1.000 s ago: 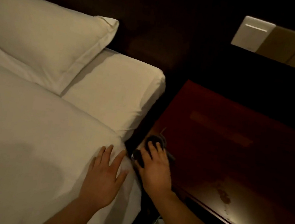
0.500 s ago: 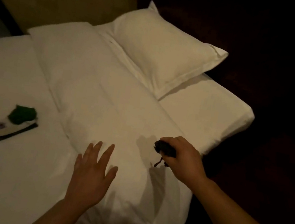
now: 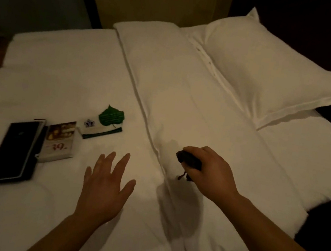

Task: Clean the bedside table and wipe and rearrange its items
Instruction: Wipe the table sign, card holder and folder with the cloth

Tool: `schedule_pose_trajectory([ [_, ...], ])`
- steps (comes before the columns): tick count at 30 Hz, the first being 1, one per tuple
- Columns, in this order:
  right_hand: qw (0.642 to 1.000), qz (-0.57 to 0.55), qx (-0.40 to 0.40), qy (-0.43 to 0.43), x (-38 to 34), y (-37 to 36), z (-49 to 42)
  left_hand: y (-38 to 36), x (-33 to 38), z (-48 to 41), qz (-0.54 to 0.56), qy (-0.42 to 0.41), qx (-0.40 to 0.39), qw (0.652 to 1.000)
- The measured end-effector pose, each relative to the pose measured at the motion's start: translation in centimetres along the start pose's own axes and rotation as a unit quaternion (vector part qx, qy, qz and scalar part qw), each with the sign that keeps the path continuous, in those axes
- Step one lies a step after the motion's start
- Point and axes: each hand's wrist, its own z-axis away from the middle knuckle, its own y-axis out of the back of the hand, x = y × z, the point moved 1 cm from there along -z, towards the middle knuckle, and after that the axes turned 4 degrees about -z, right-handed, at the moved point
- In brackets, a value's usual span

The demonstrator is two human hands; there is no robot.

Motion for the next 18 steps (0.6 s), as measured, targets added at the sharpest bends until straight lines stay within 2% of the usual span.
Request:
schedule_pose_trajectory([
  [3,1.000,-0.006,-0.016,0.005,-2.5,-1.5,-2.0,1.4,-2.8,-0.8,0.029,0.016,0.008,0.999],
  [10,0.998,-0.044,-0.041,-0.003,-9.0,-7.5,-6.2,3.0,-12.1,-2.7,0.116,0.108,-0.018,0.987],
  [15,0.996,-0.041,-0.073,-0.019,-12.4,-11.8,-8.9,3.4,-17.8,-5.0,0.186,0.152,-0.013,0.970],
  [18,0.994,-0.077,-0.071,-0.042,-13.7,-13.6,-10.9,3.0,-19.4,-8.2,0.234,0.174,-0.008,0.956],
])
